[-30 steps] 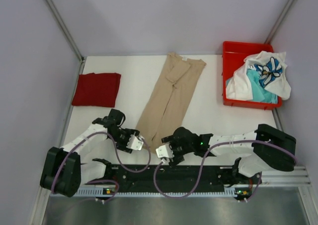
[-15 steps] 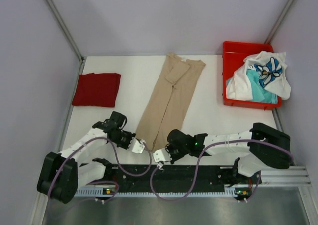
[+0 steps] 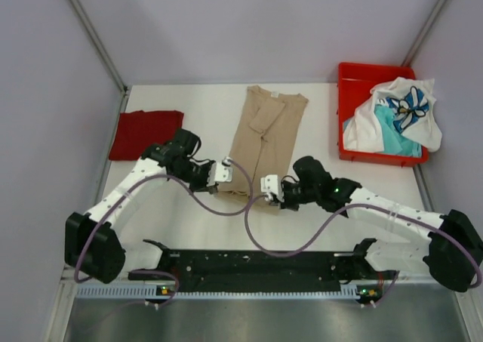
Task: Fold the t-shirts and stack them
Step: Fold the folded rectangular tshirt in 1/3 of the way
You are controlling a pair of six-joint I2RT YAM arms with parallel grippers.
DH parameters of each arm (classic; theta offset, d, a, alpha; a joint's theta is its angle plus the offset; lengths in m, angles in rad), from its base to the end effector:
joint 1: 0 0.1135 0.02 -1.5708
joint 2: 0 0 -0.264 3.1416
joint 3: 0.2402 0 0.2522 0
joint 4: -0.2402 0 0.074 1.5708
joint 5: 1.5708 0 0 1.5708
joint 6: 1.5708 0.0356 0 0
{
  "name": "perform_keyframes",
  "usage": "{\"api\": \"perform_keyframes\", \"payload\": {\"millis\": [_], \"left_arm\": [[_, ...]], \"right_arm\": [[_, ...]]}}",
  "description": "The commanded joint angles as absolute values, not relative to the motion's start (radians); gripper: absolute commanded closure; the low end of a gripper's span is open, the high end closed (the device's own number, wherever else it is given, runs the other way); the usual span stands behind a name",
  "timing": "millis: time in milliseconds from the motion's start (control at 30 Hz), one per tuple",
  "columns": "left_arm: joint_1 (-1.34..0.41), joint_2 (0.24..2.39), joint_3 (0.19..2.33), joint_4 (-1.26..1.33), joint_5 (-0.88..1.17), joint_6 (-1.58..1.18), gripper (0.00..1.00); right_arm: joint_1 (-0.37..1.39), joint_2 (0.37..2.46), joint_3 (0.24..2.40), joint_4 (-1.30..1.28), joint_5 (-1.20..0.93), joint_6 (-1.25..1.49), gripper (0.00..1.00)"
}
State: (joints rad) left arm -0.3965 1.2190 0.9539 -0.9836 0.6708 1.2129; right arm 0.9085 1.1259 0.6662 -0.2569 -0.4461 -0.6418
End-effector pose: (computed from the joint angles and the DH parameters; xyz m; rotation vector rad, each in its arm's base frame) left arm 0.1883 -0.1028 0.2584 1.9107 1.6407 -0.6423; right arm 0.1309 0.1928 0.2272 -1.7586 1.4597 0.6487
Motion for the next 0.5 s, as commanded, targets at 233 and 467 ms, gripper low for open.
{"api": "perform_keyframes", "payload": {"millis": [233,467], "left_arm": [[-0.394,1.773,1.472,-0.868,0.496,0.951,1.00],[-0.388,2.026,1.736,-0.881,0.469,0.940,1.00]], "right_arm": [[0.534,1.451,0.905,-0.067,-0.603,-0.646,1.00],[0.433,1.647,1.054,-0.080,-0.574,-0.726,1.00]]}}
